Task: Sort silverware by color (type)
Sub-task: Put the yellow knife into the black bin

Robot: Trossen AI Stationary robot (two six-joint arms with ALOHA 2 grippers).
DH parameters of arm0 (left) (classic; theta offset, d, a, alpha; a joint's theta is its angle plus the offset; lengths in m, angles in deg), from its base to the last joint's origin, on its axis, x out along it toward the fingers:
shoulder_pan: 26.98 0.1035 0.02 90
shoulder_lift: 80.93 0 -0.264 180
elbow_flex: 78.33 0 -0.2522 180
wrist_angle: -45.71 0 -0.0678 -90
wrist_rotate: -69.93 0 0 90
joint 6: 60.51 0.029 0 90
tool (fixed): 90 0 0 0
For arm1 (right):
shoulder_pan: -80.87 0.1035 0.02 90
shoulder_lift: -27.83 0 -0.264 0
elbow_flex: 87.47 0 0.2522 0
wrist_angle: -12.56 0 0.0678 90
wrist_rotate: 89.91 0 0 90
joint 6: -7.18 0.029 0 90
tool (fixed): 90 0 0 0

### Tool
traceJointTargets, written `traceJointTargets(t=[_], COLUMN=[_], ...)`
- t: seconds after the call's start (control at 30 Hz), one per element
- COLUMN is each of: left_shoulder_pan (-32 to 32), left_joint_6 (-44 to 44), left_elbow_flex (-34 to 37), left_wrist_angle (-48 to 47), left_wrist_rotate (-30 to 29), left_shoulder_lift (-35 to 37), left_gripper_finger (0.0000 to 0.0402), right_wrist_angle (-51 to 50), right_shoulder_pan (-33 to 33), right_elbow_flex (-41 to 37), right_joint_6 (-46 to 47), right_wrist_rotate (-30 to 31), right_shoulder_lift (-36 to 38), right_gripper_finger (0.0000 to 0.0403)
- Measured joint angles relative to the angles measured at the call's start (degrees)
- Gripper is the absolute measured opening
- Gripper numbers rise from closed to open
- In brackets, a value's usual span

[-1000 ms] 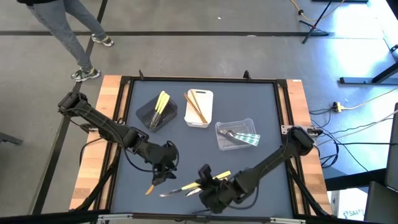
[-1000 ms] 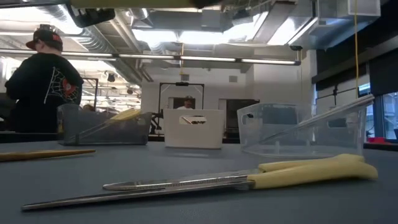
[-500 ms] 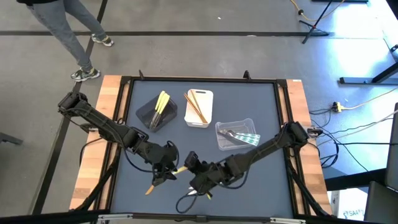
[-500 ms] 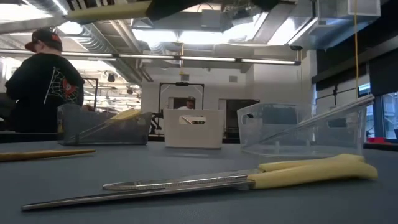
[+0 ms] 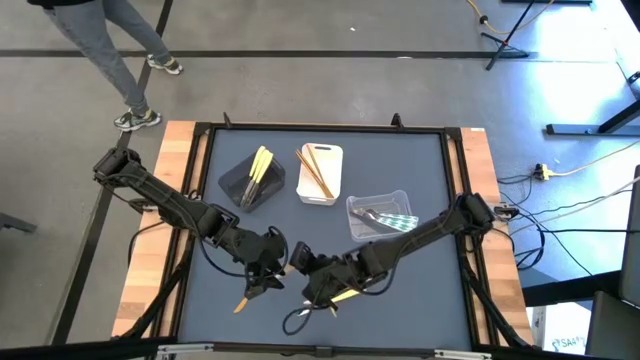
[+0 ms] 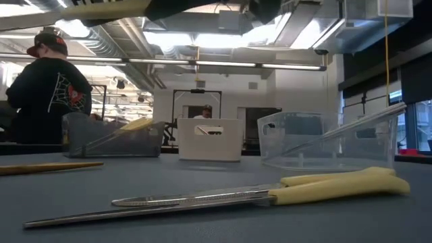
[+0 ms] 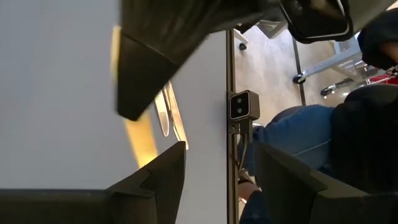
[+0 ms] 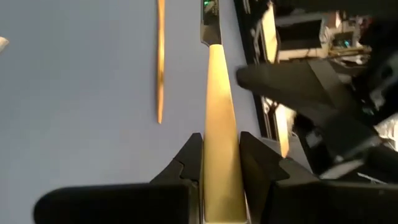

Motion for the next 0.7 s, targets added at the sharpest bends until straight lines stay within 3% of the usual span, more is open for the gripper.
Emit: traceJointTargets(t=[0.7], left_shoulder_pan=[0.0], left_joint_6=[-0.1], left_elbow_flex=[0.0], left_wrist_angle=[-1.4], left_wrist_rotate=[-3.8], left_shoulder_lift=[0.0], left_gripper_finger=[0.0184], right_wrist_angle=[0.7], right_shoulder_pan=[0.2], right_elbow_flex=[0.0], right_joint_6=[-2.3], right_wrist_rotate=[-2.8], right_shoulder_lift=[0.0], right_gripper_finger=[0.0056])
